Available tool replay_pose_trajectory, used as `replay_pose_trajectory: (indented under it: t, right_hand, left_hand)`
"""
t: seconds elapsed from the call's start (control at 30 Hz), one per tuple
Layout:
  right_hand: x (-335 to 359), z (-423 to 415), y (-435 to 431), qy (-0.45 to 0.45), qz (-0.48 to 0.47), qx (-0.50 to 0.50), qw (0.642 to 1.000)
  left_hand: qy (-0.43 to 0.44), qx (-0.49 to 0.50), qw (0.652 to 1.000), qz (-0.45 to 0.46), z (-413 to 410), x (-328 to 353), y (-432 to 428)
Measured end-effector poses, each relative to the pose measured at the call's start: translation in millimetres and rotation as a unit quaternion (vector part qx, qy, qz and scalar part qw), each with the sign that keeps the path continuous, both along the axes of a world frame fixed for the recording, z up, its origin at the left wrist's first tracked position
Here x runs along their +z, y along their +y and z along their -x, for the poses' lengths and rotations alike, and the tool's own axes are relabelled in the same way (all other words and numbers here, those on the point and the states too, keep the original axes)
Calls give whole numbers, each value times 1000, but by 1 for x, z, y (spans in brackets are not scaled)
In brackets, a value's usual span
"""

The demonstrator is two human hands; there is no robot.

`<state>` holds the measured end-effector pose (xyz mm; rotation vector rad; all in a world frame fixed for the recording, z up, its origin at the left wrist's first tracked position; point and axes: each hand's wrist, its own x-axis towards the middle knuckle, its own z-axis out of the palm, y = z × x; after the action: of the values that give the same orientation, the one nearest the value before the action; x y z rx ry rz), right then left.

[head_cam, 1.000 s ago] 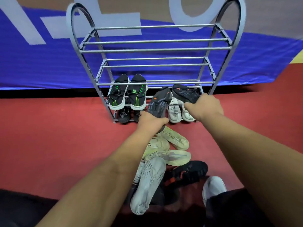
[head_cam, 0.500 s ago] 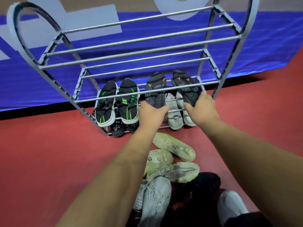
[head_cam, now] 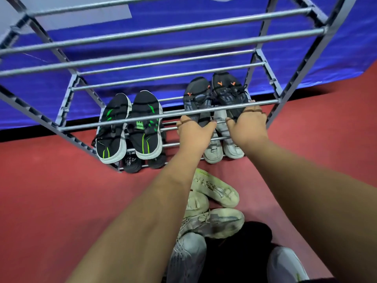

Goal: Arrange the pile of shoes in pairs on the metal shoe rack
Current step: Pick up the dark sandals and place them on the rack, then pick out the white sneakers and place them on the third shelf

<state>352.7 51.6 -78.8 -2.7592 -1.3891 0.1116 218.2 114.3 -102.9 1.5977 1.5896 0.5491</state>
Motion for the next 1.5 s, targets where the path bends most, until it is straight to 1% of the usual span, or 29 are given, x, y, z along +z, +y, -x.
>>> replay_pose_trajectory:
  t: [0.1,0.23,0.3,0.37,0.47,0.57,0.63,0.77,0.83,0.93,1.0,1.13,1.23,1.3,1.33,1.37,1.43,1.5]
  right_hand:
    - [-7,-3,-4,44,7,-23,999]
    - [-10,0,-9,67,-4,-31,997]
    - [-9,-1,-9,115,-16,-59,992]
    - [-12,-4,-10,138,-24,-62,988]
    - [-13,-6,-14,133,-20,-47,990]
    - [-14,-1,-23,126,-20,-46,991]
    - [-19,4,-28,132,-47,-56,989]
    - [-23,8,-33,125,-102,-66,985]
    - [-20,7,-33,102,-96,-68,988]
    - [-19,5,-34,51,-54,-73,995]
    - [-20,6,-33,37,-43,-78,995]
    - [-23,8,-31,48,-48,-89,994]
    - [-24,17,-38,69,-99,-121,985]
    - [-27,31,-46,100,-139,-162,972]
    - [-30,39,-52,124,-144,-188,964]
    - [-35,48,-59,153,-136,-216,955]
    - [-49,65,-73,204,-81,-259,941]
    - [-61,83,-86,235,20,-240,942]
  left_hand:
    - [0,-24,1000,17,-4,-9,0]
    - [53,-81,995,8,-3,-18,-1]
    - [87,-115,989,16,-1,-16,-3]
    - [113,-132,985,18,3,-15,-6]
    - [120,-127,985,-13,8,-16,-13]
    - [75,-96,992,-44,13,-22,-21]
    - [52,-83,994,-57,15,-26,-25]
    - [41,-84,993,-65,16,-24,-27]
    - [43,-95,992,-69,17,-22,-26]
    - [44,-114,990,-74,19,-20,-25]
    - [47,-125,989,-70,20,-19,-24]
    - [57,-163,984,-52,24,-17,-19]
    - [99,-216,970,-48,34,-7,-15]
    - [98,-227,967,-56,44,-2,-19]
    - [85,-217,970,-68,50,0,-23]
    - [69,-199,974,-80,57,-1,-28]
    - [49,-167,981,-85,74,-3,-38]
    - [65,-174,981,-58,93,-3,-47]
